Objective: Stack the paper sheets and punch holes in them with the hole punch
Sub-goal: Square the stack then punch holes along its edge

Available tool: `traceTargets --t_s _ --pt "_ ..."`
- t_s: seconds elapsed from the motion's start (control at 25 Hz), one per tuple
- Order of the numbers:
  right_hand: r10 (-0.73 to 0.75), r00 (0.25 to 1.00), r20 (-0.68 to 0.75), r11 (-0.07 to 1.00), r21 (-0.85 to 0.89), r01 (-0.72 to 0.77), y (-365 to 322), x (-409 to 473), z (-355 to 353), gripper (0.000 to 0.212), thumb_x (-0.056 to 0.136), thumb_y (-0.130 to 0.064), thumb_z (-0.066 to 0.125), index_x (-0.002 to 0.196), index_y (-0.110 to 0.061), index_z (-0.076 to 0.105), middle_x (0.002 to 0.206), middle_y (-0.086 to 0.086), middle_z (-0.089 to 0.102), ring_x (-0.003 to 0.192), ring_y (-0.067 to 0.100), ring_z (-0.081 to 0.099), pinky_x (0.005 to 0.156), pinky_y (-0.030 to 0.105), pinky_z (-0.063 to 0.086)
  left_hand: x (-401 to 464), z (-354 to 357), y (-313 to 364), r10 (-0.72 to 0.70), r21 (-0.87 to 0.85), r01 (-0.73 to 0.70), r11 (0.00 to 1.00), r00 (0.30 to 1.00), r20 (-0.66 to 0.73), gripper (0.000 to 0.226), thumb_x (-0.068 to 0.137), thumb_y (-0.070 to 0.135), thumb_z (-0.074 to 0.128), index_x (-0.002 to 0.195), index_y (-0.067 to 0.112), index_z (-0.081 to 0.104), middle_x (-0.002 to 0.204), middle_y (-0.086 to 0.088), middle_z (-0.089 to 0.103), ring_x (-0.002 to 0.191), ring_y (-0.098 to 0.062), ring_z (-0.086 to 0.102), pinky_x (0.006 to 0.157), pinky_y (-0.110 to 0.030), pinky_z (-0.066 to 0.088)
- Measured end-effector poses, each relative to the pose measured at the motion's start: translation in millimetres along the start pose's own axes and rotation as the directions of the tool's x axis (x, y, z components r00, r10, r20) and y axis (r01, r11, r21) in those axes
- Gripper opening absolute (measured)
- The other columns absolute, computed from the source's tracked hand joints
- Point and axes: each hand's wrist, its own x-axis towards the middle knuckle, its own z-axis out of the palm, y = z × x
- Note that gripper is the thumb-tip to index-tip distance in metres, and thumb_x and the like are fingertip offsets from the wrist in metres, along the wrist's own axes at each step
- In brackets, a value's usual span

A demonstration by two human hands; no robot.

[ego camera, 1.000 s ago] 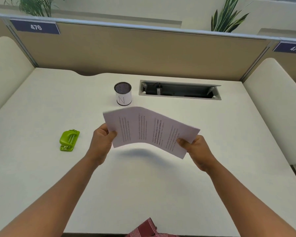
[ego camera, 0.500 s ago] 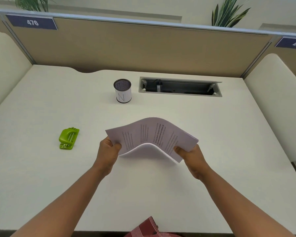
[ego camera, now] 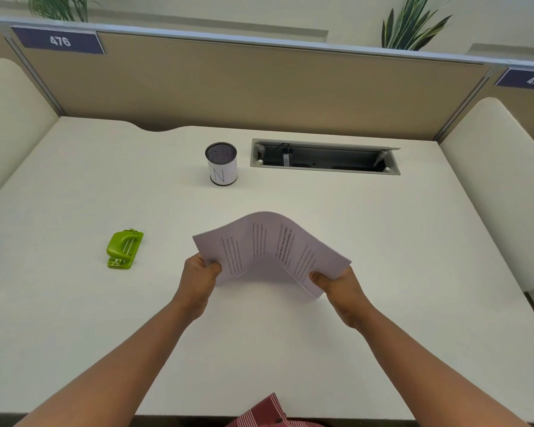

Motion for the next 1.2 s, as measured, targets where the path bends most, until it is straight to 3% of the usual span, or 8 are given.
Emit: traceTargets --t_s 0.28,0.48,0.72,0.84,0.92,1.0,1.08,1.2 --pt "0.031 0.999 0.011 0.999 -0.022 -0.031 1 0 2 0.042 0.096 0.005 0.058 0.107 -0.033 0.073 0.12 0.011 0.074 0.12 0.033 0.064 0.105 0.052 0.05 -4 6 -2 -0.022 0.009 0.022 1.0 1.0 0.002 0.036 0.077 0.009 0.059 0.093 0.032 0.08 0.099 0.006 0.08 0.091 -0.006 0.074 0.078 -0.025 0.052" --pt "0.078 0.997 -0.014 0.997 0.004 -0.078 -1 5 0 0.041 0.096 0.002 0.06 0.099 -0.035 0.077 0.11 0.001 0.079 0.115 0.031 0.068 0.102 0.051 0.054 -5 7 -4 0.004 0.075 -0.001 0.997 0.999 -0.042 0.023 0.095 0.011 0.065 0.098 0.031 0.076 0.099 0.015 0.08 0.091 0.0 0.072 0.076 -0.019 0.05" --pt "0.09 0.995 -0.034 0.994 0.073 -0.087 -13 13 -13 0.035 0.094 0.004 0.062 0.109 -0.025 0.074 0.108 -0.003 0.081 0.111 0.029 0.072 0.094 0.043 0.059 0 -4 31 0.215 0.317 -0.175 0.932 0.972 -0.097 0.029 0.1 0.011 0.061 0.096 0.038 0.069 0.087 0.037 0.073 0.084 0.015 0.067 0.069 -0.006 0.048" --pt "0.047 0.999 -0.015 0.993 0.105 -0.045 -23 15 -19 0.038 0.093 0.008 0.062 0.116 -0.021 0.071 0.119 0.004 0.078 0.115 0.03 0.072 0.09 0.037 0.062 2 -11 65 0.345 0.473 -0.297 0.83 0.938 -0.016 0.035 0.099 0.008 0.059 0.091 0.041 0.068 0.082 0.042 0.069 0.079 0.015 0.065 0.064 -0.003 0.046" --pt "-0.038 0.993 -0.116 0.999 0.031 0.042 -33 16 -20 0.054 0.09 0.002 0.071 0.135 -0.024 0.058 0.138 0.002 0.067 0.131 0.028 0.061 0.104 0.042 0.053 5 -15 87 0.383 0.582 -0.331 0.743 0.923 0.035 0.029 0.098 0.007 0.058 0.087 0.032 0.069 0.082 0.024 0.075 0.079 -0.005 0.068 0.07 -0.02 0.053" --pt "-0.189 0.95 -0.248 0.963 -0.236 0.131 -48 15 -19 0.091 0.085 -0.02 0.084 0.155 -0.037 0.03 0.164 -0.003 0.035 0.149 0.018 0.036 0.118 0.039 0.035 6 -15 113 0.399 0.684 -0.362 0.634 0.91 0.111 0.025 0.096 0.006 0.055 0.085 0.022 0.07 0.082 0.002 0.075 0.082 -0.029 0.067 0.073 -0.038 0.054" --pt "-0.378 0.899 -0.22 0.842 -0.485 0.236 -68 14 -16 0.11 0.079 -0.04 0.088 0.159 -0.044 0.013 0.172 -0.011 0.014 0.154 0.011 0.021 0.12 0.031 0.023 1 -9 138 0.406 0.76 -0.389 0.521 0.896 0.18 0.034 0.096 0.008 0.052 0.076 0.033 0.064 0.072 0.006 0.068 0.072 -0.026 0.062 0.062 -0.035 0.048" --pt "-0.398 0.917 0.041 0.757 -0.55 0.353 -101 15 -5 0.084 0.082 -0.039 0.085 0.152 -0.039 0.04 0.156 -0.015 0.047 0.131 -0.005 0.047 0.109 0.024 0.038 -10 7 170 0.399 0.819 -0.475 0.322 0.853 0.337 0.036 0.096 0.008 0.05 0.082 0.038 0.066 0.076 0.012 0.066 0.072 -0.022 0.058 0.06 -0.029 0.041"
